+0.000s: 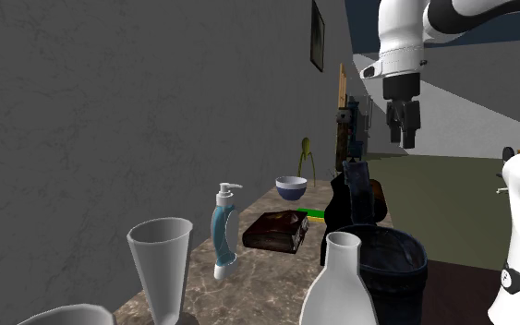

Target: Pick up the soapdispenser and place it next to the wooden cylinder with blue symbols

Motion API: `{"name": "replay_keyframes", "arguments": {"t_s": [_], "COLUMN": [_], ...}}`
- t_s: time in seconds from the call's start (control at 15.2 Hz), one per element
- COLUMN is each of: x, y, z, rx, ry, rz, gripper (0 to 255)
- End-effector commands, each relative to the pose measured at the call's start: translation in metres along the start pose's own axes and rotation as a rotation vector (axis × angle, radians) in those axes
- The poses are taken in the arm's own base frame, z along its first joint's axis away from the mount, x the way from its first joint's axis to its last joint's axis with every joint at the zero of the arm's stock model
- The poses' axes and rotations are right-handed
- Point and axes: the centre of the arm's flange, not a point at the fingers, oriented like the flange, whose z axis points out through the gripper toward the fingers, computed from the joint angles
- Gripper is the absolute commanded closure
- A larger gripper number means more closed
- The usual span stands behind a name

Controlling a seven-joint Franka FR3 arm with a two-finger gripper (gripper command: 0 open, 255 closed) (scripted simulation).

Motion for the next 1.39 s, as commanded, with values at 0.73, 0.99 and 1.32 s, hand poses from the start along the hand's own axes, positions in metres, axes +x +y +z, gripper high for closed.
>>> {"name": "replay_keyframes", "arguments": {"t_s": [0.73,0.99,1.32], "x": [0.137,0.187,0.250], "y": [-0.016,-0.023,-0.033], "z": [0.019,0.025,0.031], "rx": [0.002,0.003,0.004], "ry": [0.037,0.051,0.067], "rz": [-0.030,-0.041,-0.055], "gripper": [0,0,0]}}
